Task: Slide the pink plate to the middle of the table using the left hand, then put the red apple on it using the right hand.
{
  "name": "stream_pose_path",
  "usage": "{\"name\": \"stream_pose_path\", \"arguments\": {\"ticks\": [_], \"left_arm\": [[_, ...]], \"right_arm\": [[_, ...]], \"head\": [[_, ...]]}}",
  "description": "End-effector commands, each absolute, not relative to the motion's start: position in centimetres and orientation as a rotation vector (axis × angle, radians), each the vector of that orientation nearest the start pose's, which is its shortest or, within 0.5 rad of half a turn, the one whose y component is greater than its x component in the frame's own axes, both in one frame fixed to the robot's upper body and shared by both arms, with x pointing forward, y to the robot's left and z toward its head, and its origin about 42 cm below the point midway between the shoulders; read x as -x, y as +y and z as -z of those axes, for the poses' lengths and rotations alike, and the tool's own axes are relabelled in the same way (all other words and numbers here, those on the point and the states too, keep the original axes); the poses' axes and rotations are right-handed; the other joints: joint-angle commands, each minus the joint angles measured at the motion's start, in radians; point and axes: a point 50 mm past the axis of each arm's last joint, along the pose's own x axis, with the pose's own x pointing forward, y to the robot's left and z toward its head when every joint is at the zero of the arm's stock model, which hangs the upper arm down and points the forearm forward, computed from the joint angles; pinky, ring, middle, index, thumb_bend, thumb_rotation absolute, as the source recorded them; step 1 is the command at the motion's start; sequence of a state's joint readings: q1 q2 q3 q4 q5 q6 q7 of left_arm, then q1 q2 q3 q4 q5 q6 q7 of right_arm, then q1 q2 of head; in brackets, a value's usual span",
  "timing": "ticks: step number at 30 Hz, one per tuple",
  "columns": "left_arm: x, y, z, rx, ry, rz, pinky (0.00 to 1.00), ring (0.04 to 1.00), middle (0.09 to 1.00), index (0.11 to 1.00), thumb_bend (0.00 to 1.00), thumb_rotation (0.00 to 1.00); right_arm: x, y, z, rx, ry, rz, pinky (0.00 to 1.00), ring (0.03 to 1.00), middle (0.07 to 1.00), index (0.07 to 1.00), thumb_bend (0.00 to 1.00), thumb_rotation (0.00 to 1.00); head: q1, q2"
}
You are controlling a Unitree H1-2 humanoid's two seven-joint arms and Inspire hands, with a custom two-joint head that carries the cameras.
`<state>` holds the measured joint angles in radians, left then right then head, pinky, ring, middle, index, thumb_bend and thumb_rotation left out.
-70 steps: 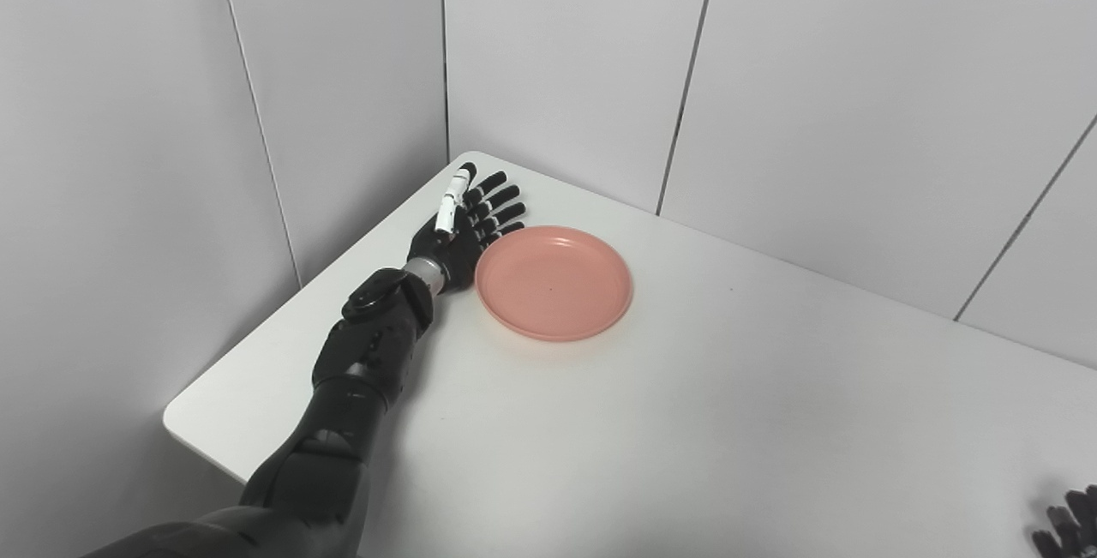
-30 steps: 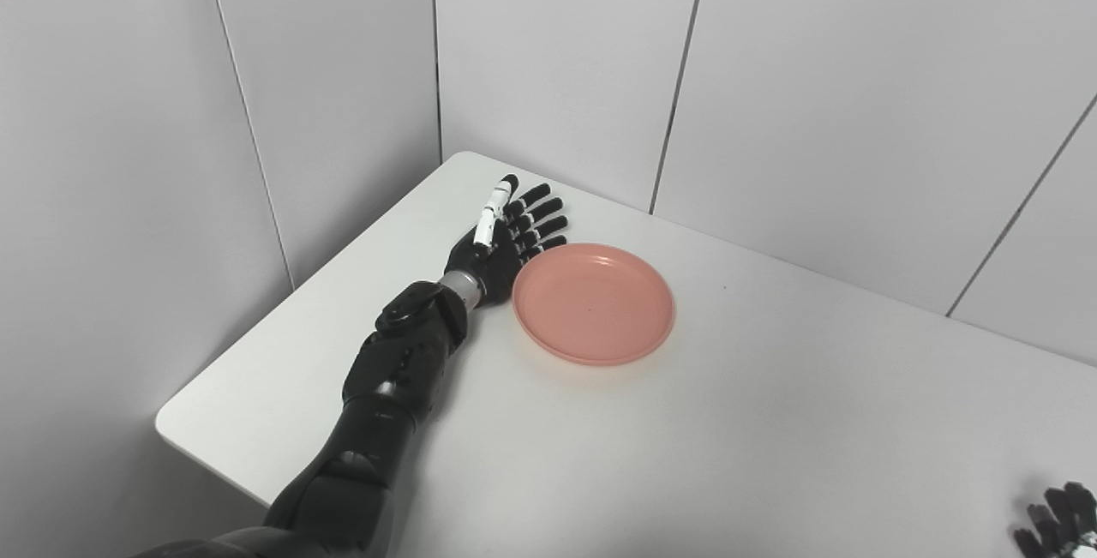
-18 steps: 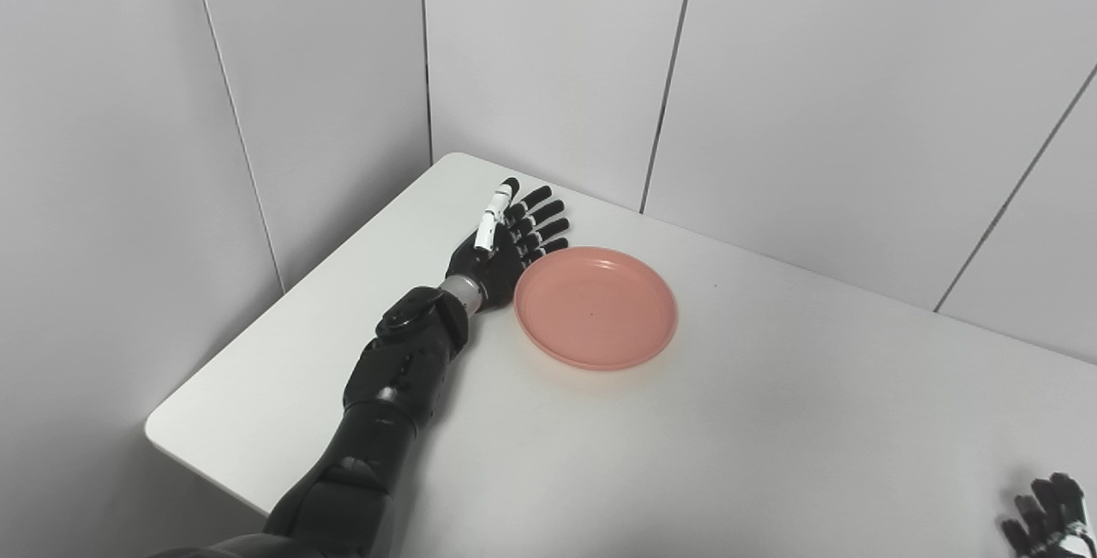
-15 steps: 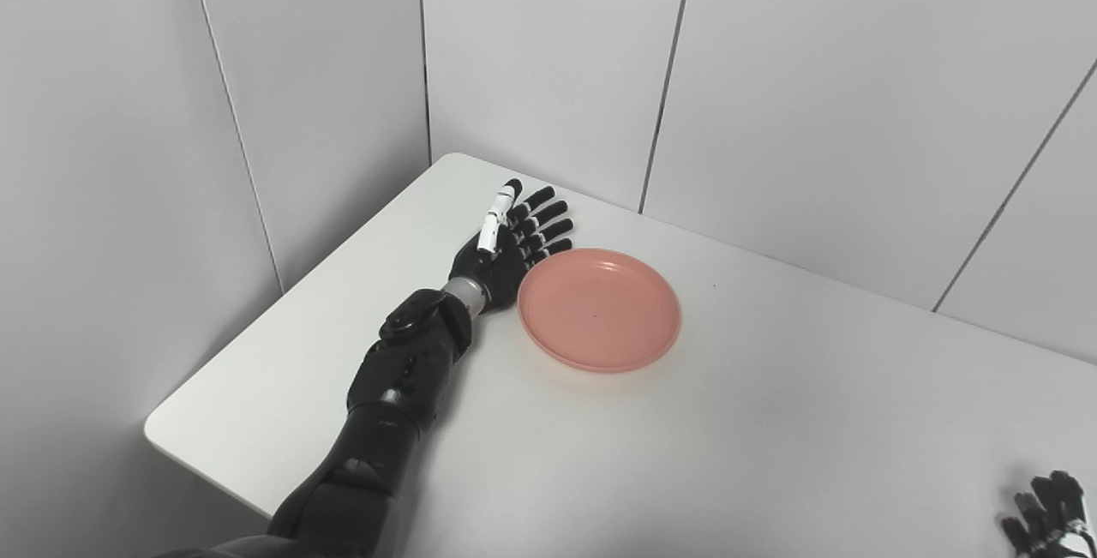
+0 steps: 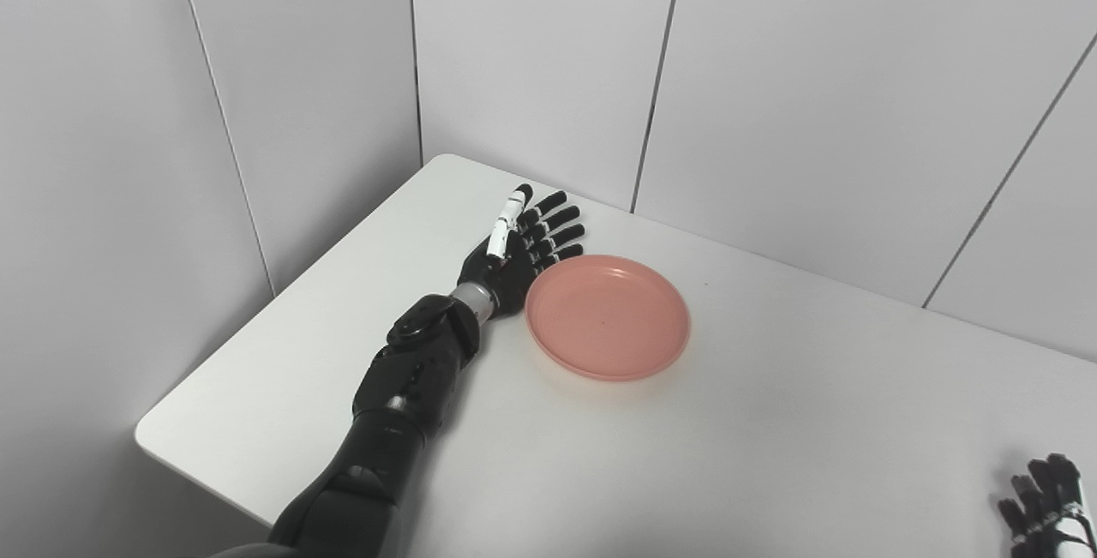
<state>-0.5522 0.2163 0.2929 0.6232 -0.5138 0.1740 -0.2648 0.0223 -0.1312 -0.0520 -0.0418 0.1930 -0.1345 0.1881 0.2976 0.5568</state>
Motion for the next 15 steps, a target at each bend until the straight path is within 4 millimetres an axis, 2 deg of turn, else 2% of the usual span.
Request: {"name": "stream_pose_path", "arguments": {"ticks": [1, 15], "left_arm": [[-45.7, 30.5, -14.6, 0.473, 0.075, 0.1, 0.87, 0.877, 0.889, 0.876, 0.39, 1.0], [-45.4, 28.5, -14.2, 0.474, 0.087, 0.135, 0.85, 0.87, 0.884, 0.868, 0.4, 1.0]], "right_arm": [[-26.6, -25.9, -9.4, -0.064, -0.141, -0.131, 1.0, 1.0, 1.0, 1.0, 0.15, 1.0], [-26.6, -26.0, -9.1, -0.052, -0.124, -0.14, 1.0, 1.0, 1.0, 1.0, 0.26, 1.0]], "head": [[-0.002, 0.002], [-0.029, 0.019]]}}
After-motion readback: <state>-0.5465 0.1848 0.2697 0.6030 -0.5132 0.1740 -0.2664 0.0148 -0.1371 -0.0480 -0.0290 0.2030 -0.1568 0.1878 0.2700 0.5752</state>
